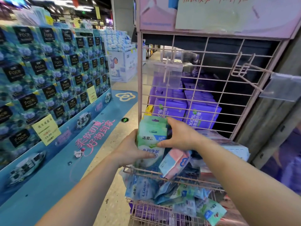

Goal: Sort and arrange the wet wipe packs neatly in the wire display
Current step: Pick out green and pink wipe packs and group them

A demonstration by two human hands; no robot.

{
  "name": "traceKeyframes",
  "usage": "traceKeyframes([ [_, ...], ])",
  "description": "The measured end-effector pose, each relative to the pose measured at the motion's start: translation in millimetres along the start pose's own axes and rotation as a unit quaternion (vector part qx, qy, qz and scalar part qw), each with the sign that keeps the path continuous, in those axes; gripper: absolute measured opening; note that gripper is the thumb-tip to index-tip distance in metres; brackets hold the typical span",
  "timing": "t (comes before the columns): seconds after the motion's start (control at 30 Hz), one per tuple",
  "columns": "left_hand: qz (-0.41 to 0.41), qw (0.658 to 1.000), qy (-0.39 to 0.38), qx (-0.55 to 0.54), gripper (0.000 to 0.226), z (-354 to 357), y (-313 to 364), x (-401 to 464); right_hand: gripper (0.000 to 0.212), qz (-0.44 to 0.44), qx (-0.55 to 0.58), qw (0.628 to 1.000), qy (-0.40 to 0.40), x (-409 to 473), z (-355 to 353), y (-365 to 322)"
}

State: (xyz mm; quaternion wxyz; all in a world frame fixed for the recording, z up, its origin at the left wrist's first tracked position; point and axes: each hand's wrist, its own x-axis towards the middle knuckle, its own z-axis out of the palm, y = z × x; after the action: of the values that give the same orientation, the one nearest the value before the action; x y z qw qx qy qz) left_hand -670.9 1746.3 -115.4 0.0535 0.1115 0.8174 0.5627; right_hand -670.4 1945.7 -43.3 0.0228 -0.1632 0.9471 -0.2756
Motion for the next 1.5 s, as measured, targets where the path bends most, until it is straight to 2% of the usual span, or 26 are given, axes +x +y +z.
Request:
traceKeyframes([
  [0.1, -0.001, 0.999, 0.022, -0.024, 0.089, -6.3, 1.5, 3.4, 0.061, -0.007, 0.057, 0.998, 0.013, 3.3, -6.5, -0.5],
  [0.17, -0.003, 1.000, -0.001, 0.004, 0.092, -2.5, 1.3, 4.6, 0.073, 0.010, 0.065, 0.997, -0.027, 7.4, -5.6, 2.5],
  [0.23, -0.005, 0.998, -0.025, 0.051, 0.098, 3.5, 0.4, 4.7, 0.098, 0.033, 0.043, 0.996, -0.066, 9.9, 1.2, 6.0],
  [0.3, -0.003, 0.996, -0.032, 0.086, 0.101, 4.6, -1.4, 5.6, 0.112, 0.042, 0.047, 0.996, -0.063, 12.7, 5.4, 9.9],
  [0.43, -0.001, 0.992, -0.025, 0.127, 0.093, 0.2, 2.9, 5.7, 0.113, 0.050, 0.064, 0.995, -0.057, 16.9, 3.3, 9.4],
  [0.5, 0.008, 0.992, -0.008, 0.124, 0.087, 1.7, 3.7, 5.9, 0.112, 0.061, 0.115, 0.989, -0.063, 18.1, 2.8, 10.4],
  [0.53, 0.013, 0.993, 0.000, 0.117, 0.084, 2.6, 2.5, 6.7, 0.107, 0.066, 0.157, 0.984, -0.058, 16.8, 0.9, 10.2],
  [0.6, 0.021, 0.994, 0.001, 0.108, 0.082, 3.3, -0.7, 8.5, 0.080, 0.078, 0.207, 0.975, -0.034, 10.0, -12.0, 8.1],
  [0.7, 0.022, 0.994, -0.008, 0.107, 0.099, 2.5, -3.4, 9.0, 0.042, 0.067, 0.136, 0.988, 0.039, -9.9, -47.2, 12.2],
  [0.8, 0.015, 0.994, -0.003, 0.107, 0.117, 3.8, -3.8, 3.0, 0.027, 0.072, 0.072, 0.992, 0.079, -31.3, -77.7, 39.1],
  [0.87, -0.017, 0.989, 0.074, 0.127, 0.124, 5.7, -1.2, -5.7, 0.033, 0.113, 0.030, 0.990, 0.078, -46.0, -90.0, 62.4],
  [0.9, -0.011, 0.982, 0.136, 0.128, 0.118, 7.9, 1.4, -11.1, 0.040, 0.136, 0.021, 0.988, 0.067, -52.9, -93.1, 72.1],
  [0.97, 0.058, 0.957, 0.257, 0.120, 0.086, 16.7, 12.7, -25.9, 0.056, 0.159, -0.012, 0.987, 0.027, -63.1, -92.6, 85.0],
  [1.0, 0.100, 0.944, 0.291, 0.116, 0.067, 22.6, 20.3, -33.4, 0.062, 0.166, -0.031, 0.986, 0.010, -65.7, -88.7, 88.7],
  [1.03, 0.130, 0.941, 0.290, 0.115, 0.053, 29.5, 27.5, -40.0, 0.066, 0.168, -0.044, 0.985, 0.003, -66.1, -83.7, 91.2],
  [1.07, 0.149, 0.947, 0.256, 0.122, 0.047, 38.1, 36.2, -46.8, 0.070, 0.169, -0.047, 0.984, 0.005, -65.1, -78.2, 93.8],
  [1.13, 0.145, 0.960, 0.136, 0.195, 0.054, 57.5, 45.4, -53.9, 0.076, 0.176, -0.038, 0.983, 0.017, -60.7, -69.2, 94.3],
  [1.2, 0.114, 0.944, 0.051, 0.306, 0.069, 75.3, 43.7, -53.7, 0.079, 0.180, -0.048, 0.982, 0.012, -56.6, -63.0, 91.0],
  [1.23, 0.095, 0.935, 0.045, 0.340, 0.074, 81.4, 40.3, -51.9, 0.078, 0.185, -0.060, 0.981, 0.007, -54.8, -60.7, 89.7],
  [1.3, 0.068, 0.935, 0.068, 0.342, 0.074, 86.8, 38.4, -51.2, 0.069, 0.180, -0.064, 0.981, 0.020, -54.9, -57.5, 87.3],
  [1.43, 0.062, 0.950, 0.106, 0.287, 0.056, 86.3, 41.4, -55.2, 0.043, 0.143, -0.033, 0.986, 0.075, -60.4, -52.1, 89.3],
  [1.5, 0.033, 0.963, 0.121, 0.240, 0.058, 83.6, 39.3, -56.8, 0.036, 0.118, -0.043, 0.988, 0.092, -64.6, -51.2, 90.8],
])
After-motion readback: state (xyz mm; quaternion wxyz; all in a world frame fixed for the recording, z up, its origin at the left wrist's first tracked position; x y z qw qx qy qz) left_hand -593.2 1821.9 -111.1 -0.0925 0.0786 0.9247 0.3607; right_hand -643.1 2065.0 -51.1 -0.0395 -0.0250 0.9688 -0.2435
